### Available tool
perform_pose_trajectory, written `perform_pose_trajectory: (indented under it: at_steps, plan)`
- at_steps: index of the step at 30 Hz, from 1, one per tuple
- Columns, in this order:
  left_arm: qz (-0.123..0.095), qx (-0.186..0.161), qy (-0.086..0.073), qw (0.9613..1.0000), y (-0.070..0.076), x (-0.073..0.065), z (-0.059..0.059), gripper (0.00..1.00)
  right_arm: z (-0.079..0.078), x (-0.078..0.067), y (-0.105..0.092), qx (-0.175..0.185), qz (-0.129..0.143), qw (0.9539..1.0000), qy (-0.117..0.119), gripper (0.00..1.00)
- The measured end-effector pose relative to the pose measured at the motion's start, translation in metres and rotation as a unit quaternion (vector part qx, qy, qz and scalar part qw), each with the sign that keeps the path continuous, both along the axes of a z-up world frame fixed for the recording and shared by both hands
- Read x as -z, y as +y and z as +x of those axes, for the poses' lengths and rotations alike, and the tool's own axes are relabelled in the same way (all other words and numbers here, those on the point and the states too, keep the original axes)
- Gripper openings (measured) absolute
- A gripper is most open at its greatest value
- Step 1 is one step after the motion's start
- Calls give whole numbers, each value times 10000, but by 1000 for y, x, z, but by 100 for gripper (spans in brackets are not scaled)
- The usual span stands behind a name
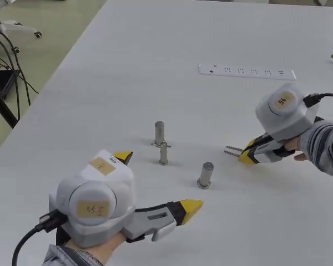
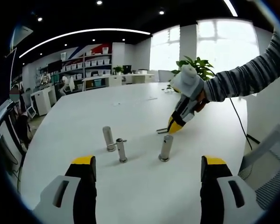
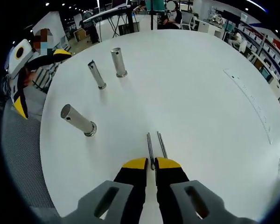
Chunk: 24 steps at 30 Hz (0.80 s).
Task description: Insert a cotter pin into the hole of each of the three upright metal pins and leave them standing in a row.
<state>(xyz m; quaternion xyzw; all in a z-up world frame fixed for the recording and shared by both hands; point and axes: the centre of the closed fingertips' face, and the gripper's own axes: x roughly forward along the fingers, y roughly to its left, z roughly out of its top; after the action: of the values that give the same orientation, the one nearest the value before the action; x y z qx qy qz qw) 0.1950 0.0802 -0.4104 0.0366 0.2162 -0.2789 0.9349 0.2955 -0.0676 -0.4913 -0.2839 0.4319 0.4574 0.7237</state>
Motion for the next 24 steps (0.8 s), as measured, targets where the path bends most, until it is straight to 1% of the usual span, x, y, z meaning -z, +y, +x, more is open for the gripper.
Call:
perform_pose_trajectory:
  at_steps: [3, 4, 5, 8, 12, 14, 16, 17, 19, 20, 22, 23, 24]
  plan:
    - [16, 15, 2, 10000, 0, 0, -1, 92, 2, 1, -1, -343, -253, 9989, -219, 0]
    - [23, 20, 9, 10000, 0, 1, -2, 92, 1, 1, -1, -362, -284, 9987, -197, 0]
    - [33, 31, 20, 10000, 0, 1, -2, 91, 1, 1, -1, -420, -339, 9983, -228, 0]
    - [50, 83, 38, 9999, 0, 1, -4, 89, 2, 1, -2, -490, -378, 9977, -272, 0]
    - [96, 172, 42, 9998, -1, 0, -6, 85, -1, 0, -2, -574, -288, 9973, -346, 0]
    - [128, 217, 53, 9997, -2, 0, -7, 84, -2, -2, -2, -610, -253, 9969, -419, 0]
    - [148, 224, 14, 9996, -2, -1, -6, 84, -5, -7, -1, -673, -150, 9963, -513, 0]
    - [122, 240, -5, 9996, -3, -2, -5, 84, -6, -9, 0, -686, -118, 9960, -566, 0]
    - [97, 253, -14, 9996, -5, -4, -5, 83, -10, -14, 1, -718, -64, 9954, -625, 0]
    - [111, 301, -22, 9995, -6, -5, -5, 83, -11, -17, 2, -758, -12, 9947, -696, 0]
    - [139, 357, -21, 9993, -9, -5, -5, 81, -14, -21, 2, -814, -9, 9937, -775, 0]
    - [147, 408, -20, 9991, -11, -5, -5, 80, -16, -25, 3, -890, 9, 9922, -875, 0]
    - [152, 431, -15, 9990, -12, -6, -5, 79, -19, -28, 3, -927, 16, 9915, -916, 0]
